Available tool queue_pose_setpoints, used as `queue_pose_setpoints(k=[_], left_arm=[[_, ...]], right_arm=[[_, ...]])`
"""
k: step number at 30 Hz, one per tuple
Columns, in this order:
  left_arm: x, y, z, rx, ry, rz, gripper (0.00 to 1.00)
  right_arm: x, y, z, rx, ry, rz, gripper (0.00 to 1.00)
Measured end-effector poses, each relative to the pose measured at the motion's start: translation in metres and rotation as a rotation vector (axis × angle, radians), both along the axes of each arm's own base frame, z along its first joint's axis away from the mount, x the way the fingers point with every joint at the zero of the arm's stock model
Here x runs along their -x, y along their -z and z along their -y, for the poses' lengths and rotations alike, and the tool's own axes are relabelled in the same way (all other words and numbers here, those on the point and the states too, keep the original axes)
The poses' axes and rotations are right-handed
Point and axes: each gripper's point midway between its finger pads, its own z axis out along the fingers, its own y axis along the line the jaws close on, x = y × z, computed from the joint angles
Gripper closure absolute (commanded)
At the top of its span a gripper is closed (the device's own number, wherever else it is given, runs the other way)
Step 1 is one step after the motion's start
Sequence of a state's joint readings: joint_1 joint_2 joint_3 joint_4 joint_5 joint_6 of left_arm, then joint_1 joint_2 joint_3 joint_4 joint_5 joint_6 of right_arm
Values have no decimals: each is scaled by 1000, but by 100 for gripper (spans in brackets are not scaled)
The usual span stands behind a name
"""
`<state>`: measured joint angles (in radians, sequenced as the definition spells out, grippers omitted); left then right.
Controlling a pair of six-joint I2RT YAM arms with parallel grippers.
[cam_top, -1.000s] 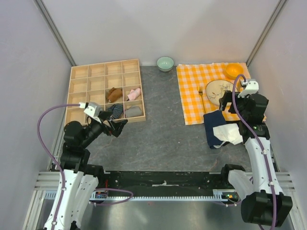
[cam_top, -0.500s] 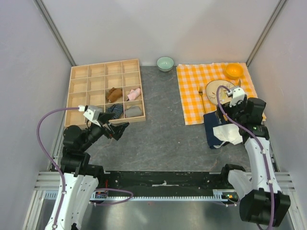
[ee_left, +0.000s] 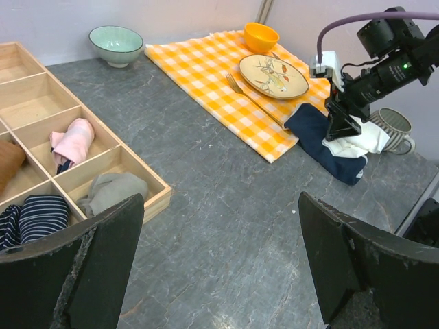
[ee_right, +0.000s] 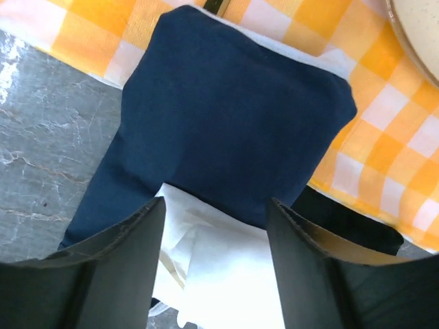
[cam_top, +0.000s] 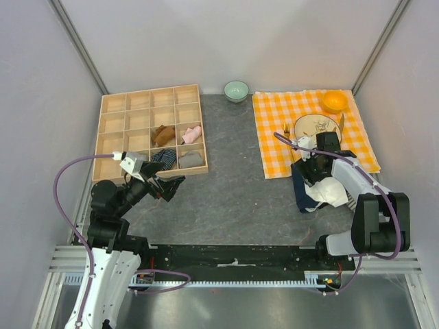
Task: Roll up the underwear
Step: Pick up the underwear from the corner of the board, then place the underwear at the center of the board.
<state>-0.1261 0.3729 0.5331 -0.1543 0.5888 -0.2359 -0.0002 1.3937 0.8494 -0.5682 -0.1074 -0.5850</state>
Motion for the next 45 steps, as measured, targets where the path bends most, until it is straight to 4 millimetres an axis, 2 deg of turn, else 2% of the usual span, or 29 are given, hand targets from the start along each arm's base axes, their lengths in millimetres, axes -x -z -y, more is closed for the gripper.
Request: queue_pose_setpoints(k=[3, 5, 6, 7, 8, 9, 12, 14, 16, 19, 22, 24, 27, 33, 36, 38, 41, 45], left_arm=[[0, 0, 0, 0, 1, 1, 1], [0, 0, 0, 0, 2, 1, 1], [0, 0, 0, 0, 2, 1, 1], [1, 0, 1, 0, 5, 1, 1], [1, 0, 1, 0, 7, 1, 1], [1, 0, 1, 0, 9, 1, 1], [2, 0, 2, 0, 16, 1, 1], [2, 0, 2, 0, 16, 1, 1], [2, 0, 2, 0, 16, 1, 1], [2, 0, 2, 0, 16, 1, 1], [2, 0, 2, 0, 16, 1, 1], [2, 0, 2, 0, 16, 0, 1], [2, 0, 2, 0, 16, 0, 1], [1, 1, 2, -1, 16, -4, 1], [0, 4, 2, -2, 16, -13, 1], [-1, 5, 3, -2, 17, -18, 1], [-2, 7, 3, -3, 22, -25, 1], [-3, 8, 4, -3, 24, -29, 1]], right_arm=[[3, 4, 4, 59, 0, -22, 41], [4, 3, 11, 95, 12, -25, 46], [4, 2, 14, 110, 15, -26, 54], [5, 2, 15, 119, 19, -28, 58], [6, 2, 17, 129, 22, -31, 71], [7, 2, 19, 138, 26, -35, 78], [10, 3, 21, 151, 27, -48, 95], [13, 3, 21, 151, 22, -62, 100], [17, -1, 20, 145, 19, -73, 100], [16, -25, 16, 125, 9, -32, 100], [4, -69, 7, 78, -16, 71, 100], [-5, -103, -6, 24, -57, 156, 100], [-6, -135, -41, -79, -180, 220, 100], [25, -161, -138, -296, -531, 166, 100], [40, -184, -185, -393, -691, 157, 100], [51, -206, -216, -476, -800, 169, 100], [61, -230, -243, -574, -879, 183, 100], [64, -248, -261, -681, -891, 186, 98]])
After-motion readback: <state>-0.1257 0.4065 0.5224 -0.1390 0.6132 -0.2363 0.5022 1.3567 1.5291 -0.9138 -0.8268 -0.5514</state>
